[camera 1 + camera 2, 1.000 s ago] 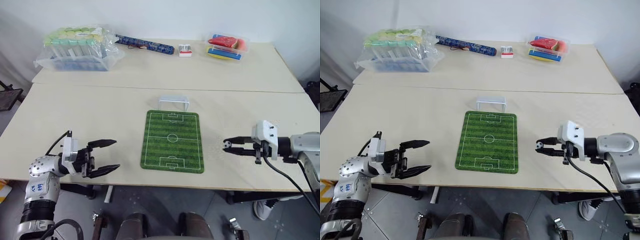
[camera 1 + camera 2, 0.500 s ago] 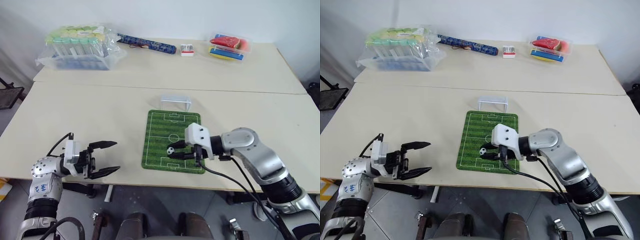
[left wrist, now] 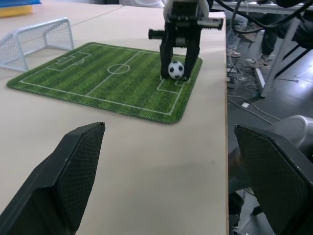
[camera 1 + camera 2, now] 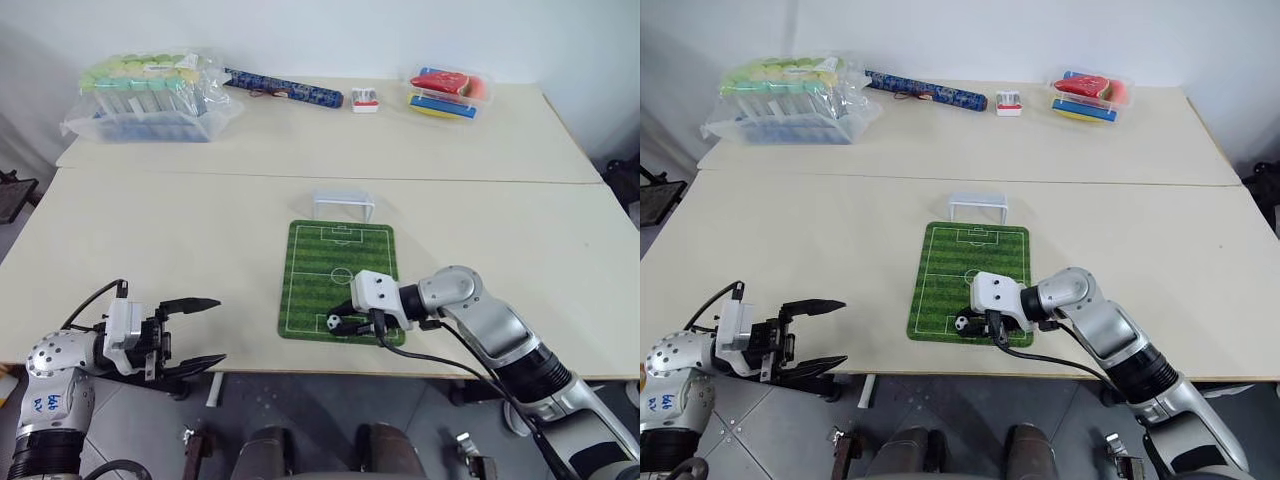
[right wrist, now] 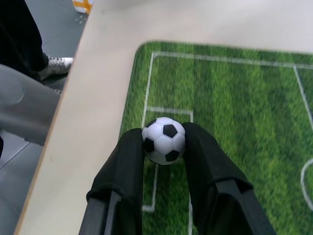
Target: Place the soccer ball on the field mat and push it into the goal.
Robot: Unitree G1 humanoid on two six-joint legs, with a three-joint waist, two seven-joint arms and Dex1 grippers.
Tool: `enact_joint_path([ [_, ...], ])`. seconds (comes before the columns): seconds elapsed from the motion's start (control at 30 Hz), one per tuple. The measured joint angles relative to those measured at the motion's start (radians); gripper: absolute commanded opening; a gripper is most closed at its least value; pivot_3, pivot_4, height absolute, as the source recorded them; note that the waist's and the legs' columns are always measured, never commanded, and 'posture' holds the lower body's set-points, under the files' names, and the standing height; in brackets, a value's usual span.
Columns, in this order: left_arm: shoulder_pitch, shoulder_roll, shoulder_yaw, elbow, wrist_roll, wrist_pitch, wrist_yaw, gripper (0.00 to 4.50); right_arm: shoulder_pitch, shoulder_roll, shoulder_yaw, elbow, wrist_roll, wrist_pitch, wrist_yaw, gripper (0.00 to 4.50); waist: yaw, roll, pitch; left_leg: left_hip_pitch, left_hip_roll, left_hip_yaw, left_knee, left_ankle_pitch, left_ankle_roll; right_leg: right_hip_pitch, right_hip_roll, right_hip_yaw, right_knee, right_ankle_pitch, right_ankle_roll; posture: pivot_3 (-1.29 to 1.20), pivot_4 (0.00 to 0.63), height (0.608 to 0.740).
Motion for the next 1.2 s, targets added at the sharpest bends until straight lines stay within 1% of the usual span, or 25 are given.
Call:
enact_joint_path([
  [0.3,0.036,0.009,0.039,-0.028,-0.011,0.017,0.029,4.50,0.001,0.017,-0.003,0.044,-0.010,-0.047,0.012,0.85,0.000,0.000,0.000,0.001,0.000,0.000,0.000,0.000,0.000,0.000,0.000,0.000,0.000,0.000,0.000,0.00,0.150,0.740],
  [0.57,0.031,0.009,0.039,-0.038,-0.011,0.023,0.042,4.50,0.002,0.025,-0.006,0.055,-0.011,-0.062,0.016,0.85,0.000,0.000,0.000,0.001,0.000,0.000,0.000,0.000,0.000,0.000,0.000,0.000,0.000,0.000,0.000,0.00,0.150,0.740],
  [0.63,0.030,0.009,0.039,-0.038,-0.011,0.023,0.043,4.50,0.003,0.025,-0.006,0.055,-0.010,-0.062,0.020,1.57,0.000,0.000,0.000,0.001,0.000,0.000,0.000,0.000,0.000,0.000,0.000,0.000,0.000,0.000,0.000,0.00,0.150,0.740],
  [0.67,0.029,0.009,0.039,-0.038,-0.011,0.023,0.043,4.50,0.003,0.025,-0.006,0.055,-0.010,-0.062,0.022,1.77,0.000,0.000,0.000,0.001,0.000,0.000,0.000,0.000,0.000,0.000,0.000,0.000,0.000,0.000,0.000,0.00,0.150,0.740],
  [0.73,0.026,0.009,0.039,-0.037,-0.011,0.023,0.044,4.50,0.004,0.025,-0.006,0.055,-0.010,-0.061,0.023,2.43,0.000,0.000,0.000,0.001,0.000,0.000,0.000,0.000,0.000,0.000,0.000,0.000,0.000,0.000,0.000,0.00,0.150,0.740],
  [0.93,0.004,0.009,0.039,-0.034,-0.011,0.023,0.047,4.50,0.004,0.026,-0.008,0.038,-0.009,-0.040,0.025,2.43,0.000,0.000,0.000,0.001,0.000,0.000,0.000,0.000,0.000,0.000,0.000,0.000,0.000,0.000,0.000,0.00,0.150,0.740],
  [1.2,-0.009,0.009,0.039,-0.015,-0.011,0.023,0.046,4.50,-0.019,0.026,-0.020,-0.049,0.018,0.006,0.039,2.43,0.000,0.000,0.000,0.001,0.000,0.000,0.000,0.000,0.000,0.000,0.000,0.000,0.000,0.000,0.000,0.00,0.150,0.740],
])
